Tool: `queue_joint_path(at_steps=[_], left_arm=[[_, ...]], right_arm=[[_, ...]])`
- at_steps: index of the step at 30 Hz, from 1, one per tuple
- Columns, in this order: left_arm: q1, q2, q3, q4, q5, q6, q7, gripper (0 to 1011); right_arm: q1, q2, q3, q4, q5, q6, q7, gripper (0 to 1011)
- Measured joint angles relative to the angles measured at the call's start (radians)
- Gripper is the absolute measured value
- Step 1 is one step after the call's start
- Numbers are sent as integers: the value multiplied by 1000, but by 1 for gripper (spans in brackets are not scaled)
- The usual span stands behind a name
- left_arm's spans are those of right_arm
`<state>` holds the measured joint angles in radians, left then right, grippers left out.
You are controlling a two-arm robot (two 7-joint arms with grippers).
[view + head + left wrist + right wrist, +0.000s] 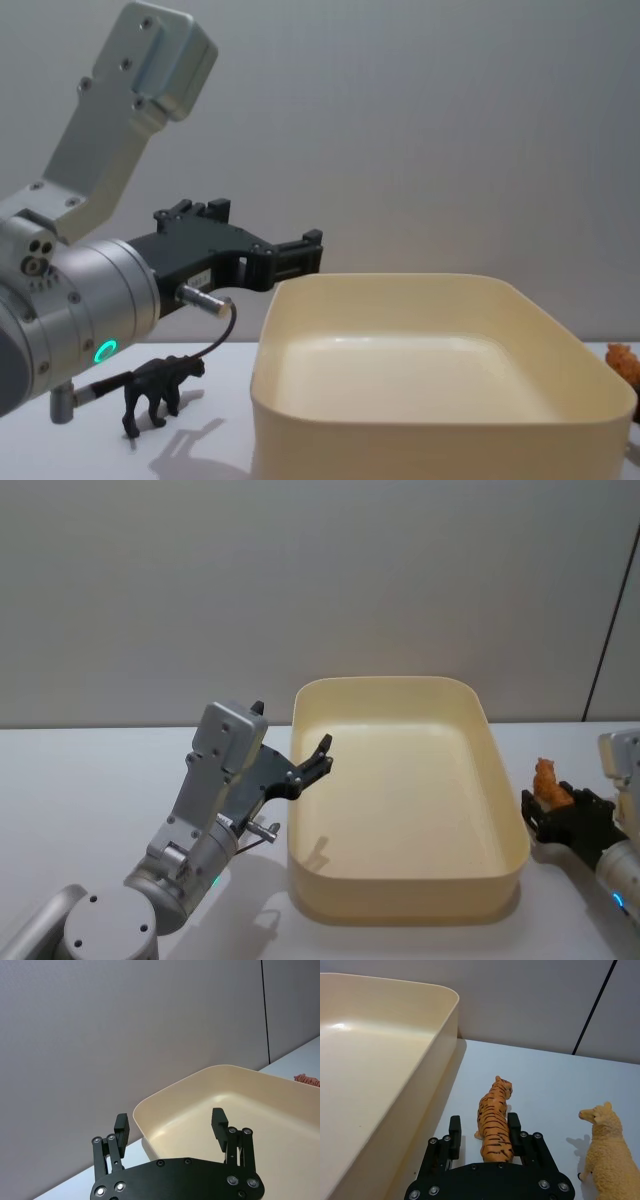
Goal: Pick up the toy alternately with two hands and place it into the central storage box.
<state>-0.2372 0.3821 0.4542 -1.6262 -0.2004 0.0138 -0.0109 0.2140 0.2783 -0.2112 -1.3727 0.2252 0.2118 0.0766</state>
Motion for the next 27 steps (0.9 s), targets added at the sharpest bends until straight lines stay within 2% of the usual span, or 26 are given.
queue_joint_path(at_steps=[1, 4, 5, 7, 10, 18, 27], left_arm=[[0, 0, 0, 0, 0, 0, 0, 1001], [0, 0, 0, 0, 0, 0, 0, 1001], [0, 0, 0, 0, 0, 0, 0, 1001], [0, 0, 0, 0, 0, 0, 0, 1001], [0, 0, 0, 0, 0, 0, 0, 1001], [0, 0, 0, 0, 0, 0, 0, 1002], [0, 0, 0, 0, 0, 0, 0, 1002]], right_arm=[[2, -1, -1, 2, -2, 0, 0, 547], [4, -3, -2, 6, -4, -1, 1, 488], [5, -3, -2, 7, -4, -1, 1, 424], [6, -4, -2, 9, -5, -1, 1, 361], [6, -4, -2, 9, -5, -2, 2, 310], [-20, 11, 7, -27, -10, -26, -10, 307], [-51, 32, 20, -99, -15, -81, -8, 307]])
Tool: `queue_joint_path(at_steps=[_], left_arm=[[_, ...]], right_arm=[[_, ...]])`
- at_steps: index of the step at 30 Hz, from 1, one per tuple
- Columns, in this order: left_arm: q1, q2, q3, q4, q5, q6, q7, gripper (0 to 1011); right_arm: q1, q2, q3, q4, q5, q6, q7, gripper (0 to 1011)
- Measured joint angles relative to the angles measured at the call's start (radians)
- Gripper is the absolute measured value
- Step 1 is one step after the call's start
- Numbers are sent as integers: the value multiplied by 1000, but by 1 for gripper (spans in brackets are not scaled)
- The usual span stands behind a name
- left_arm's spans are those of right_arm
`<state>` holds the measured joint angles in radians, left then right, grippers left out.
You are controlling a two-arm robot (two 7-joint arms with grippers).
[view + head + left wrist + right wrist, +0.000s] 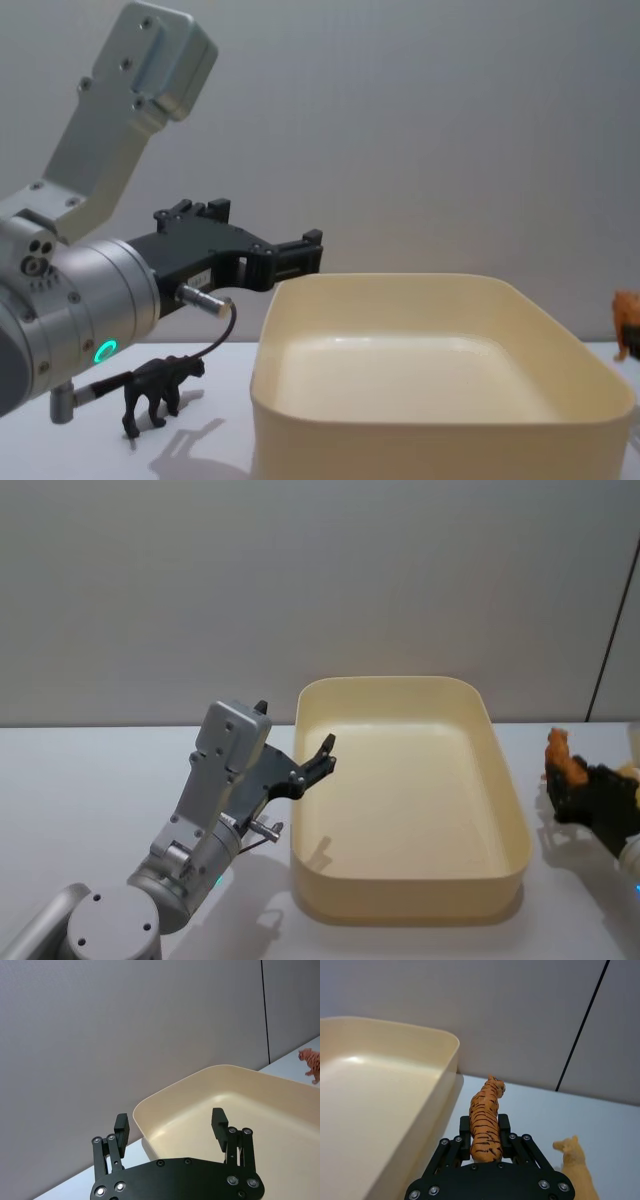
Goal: Pick up the toy alternately with two hands and place it into the central storage box.
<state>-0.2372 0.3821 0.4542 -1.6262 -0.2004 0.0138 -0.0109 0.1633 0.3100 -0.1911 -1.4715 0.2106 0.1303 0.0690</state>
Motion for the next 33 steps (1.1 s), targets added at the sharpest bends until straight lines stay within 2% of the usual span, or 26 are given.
queue_joint_path(at_steps=[9, 17, 28, 31, 33], left_arm=[[0, 0, 0, 0, 0, 0, 0, 1001], [0, 0, 0, 0, 0, 0, 0, 1002], [0, 0, 0, 0, 0, 0, 0, 1001], [0, 0, 0, 0, 0, 0, 0, 1001], [0, 0, 0, 0, 0, 0, 0, 1002]], right_arm=[[8, 8, 12, -73, 16, -38, 43, 307], [70, -12, 8, -92, 38, -44, 122, 307], [169, -72, -32, -8, 39, 9, 239, 307], [199, -94, -47, 33, 32, 28, 272, 343], [222, -109, -58, 65, 25, 41, 294, 426]])
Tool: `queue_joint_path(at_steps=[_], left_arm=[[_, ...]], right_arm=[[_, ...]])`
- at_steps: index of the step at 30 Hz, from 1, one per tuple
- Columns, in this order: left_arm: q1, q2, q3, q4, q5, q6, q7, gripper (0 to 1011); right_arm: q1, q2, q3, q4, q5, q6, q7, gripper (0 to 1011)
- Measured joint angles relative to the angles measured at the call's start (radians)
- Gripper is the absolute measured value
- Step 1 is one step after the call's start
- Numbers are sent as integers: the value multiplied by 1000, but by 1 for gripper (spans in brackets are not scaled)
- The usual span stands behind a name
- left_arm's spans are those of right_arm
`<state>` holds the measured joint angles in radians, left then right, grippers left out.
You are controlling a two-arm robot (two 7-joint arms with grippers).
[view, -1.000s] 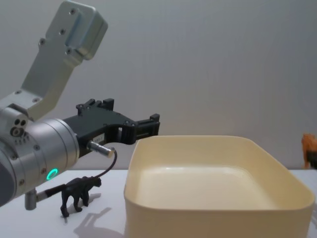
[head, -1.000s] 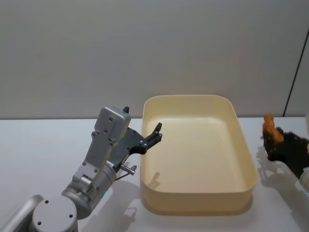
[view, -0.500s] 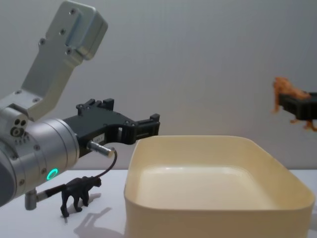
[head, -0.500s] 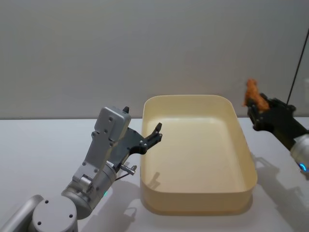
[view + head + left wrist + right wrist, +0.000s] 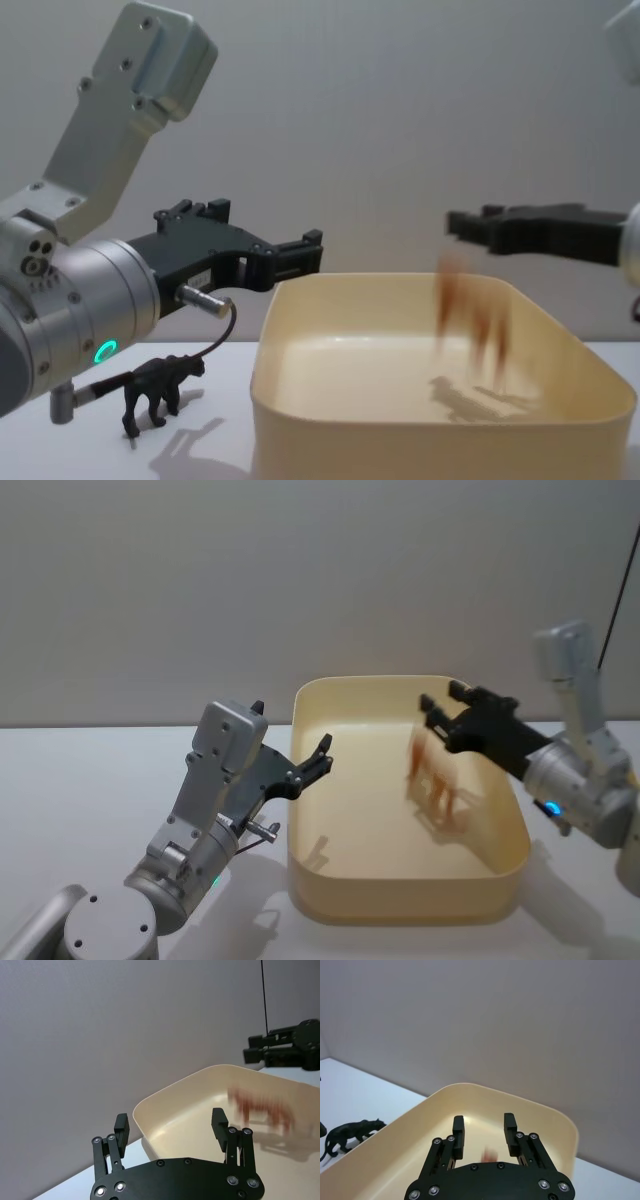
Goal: Pick up the toy alternately with two hands and place it into the central storage box.
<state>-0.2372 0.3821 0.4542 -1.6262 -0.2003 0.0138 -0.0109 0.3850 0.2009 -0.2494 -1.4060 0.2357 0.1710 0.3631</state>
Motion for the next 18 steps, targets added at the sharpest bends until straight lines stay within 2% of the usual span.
queue_joint_path(at_steps=[2, 5, 8, 18], left_arm=[[0, 0, 0, 0, 0, 0, 0, 1001], [0, 0, 0, 0, 0, 0, 0, 1001], [0, 0, 0, 0, 0, 0, 0, 1001], [0, 0, 0, 0, 0, 0, 0, 1002]], right_arm=[[17, -12, -8, 26, -4, 6, 12, 455], [43, -30, -22, 66, -13, 17, 37, 585], [65, -45, -32, 98, -20, 27, 58, 657], [61, -37, -28, 90, -17, 28, 54, 963]])
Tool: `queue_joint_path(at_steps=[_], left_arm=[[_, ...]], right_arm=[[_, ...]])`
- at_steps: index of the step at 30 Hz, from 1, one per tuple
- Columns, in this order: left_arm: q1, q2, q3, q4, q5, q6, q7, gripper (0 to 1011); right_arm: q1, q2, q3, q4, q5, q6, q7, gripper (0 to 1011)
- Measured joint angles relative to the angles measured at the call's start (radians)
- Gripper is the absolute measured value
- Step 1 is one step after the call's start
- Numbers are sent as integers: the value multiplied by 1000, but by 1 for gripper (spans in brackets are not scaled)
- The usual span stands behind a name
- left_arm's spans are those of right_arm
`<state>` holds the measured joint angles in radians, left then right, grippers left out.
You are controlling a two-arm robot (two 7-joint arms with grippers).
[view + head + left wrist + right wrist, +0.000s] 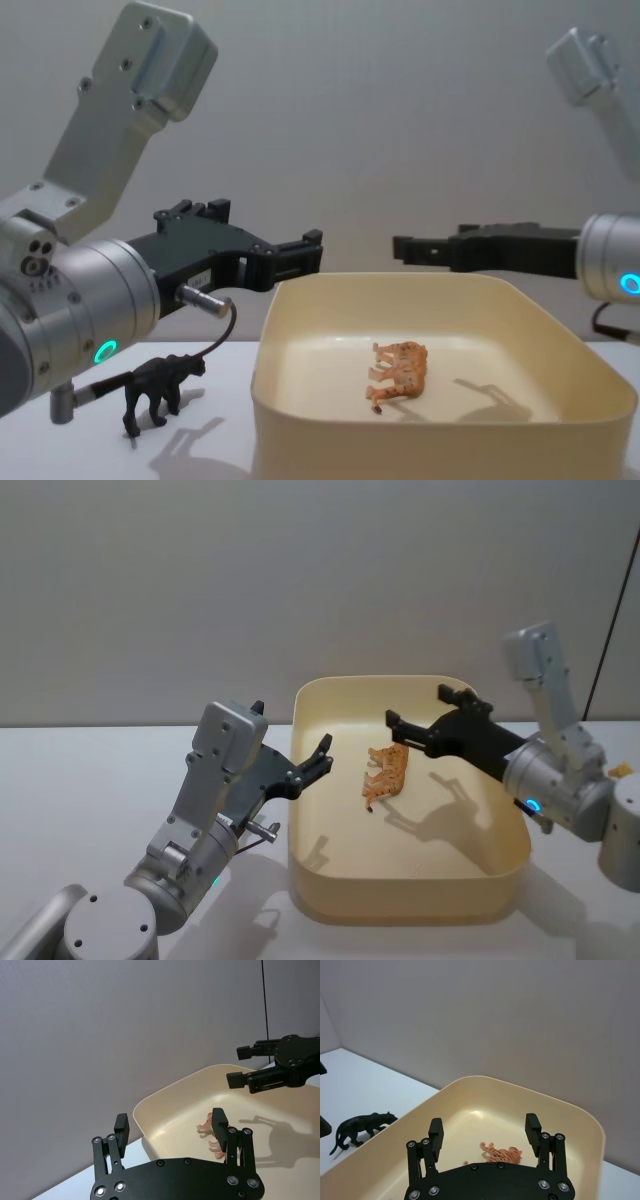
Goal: Pick up the toy alternately with two hands and place it into the central storage box.
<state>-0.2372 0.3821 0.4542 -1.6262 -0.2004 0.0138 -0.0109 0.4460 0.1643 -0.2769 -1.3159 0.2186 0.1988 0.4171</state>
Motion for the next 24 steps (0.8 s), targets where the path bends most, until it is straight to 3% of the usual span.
queue_joint_path(at_steps=[2, 10, 24], left_arm=[[0, 0, 0, 0, 0, 0, 0, 1001], [0, 0, 0, 0, 0, 0, 0, 1001], [0, 0, 0, 0, 0, 0, 0, 1001]], right_arm=[[-11, 11, 8, -17, 6, -3, -12, 1001], [-69, 58, 45, -98, 37, -13, -71, 1001], [-240, 184, 148, -273, 126, -18, -222, 1001]])
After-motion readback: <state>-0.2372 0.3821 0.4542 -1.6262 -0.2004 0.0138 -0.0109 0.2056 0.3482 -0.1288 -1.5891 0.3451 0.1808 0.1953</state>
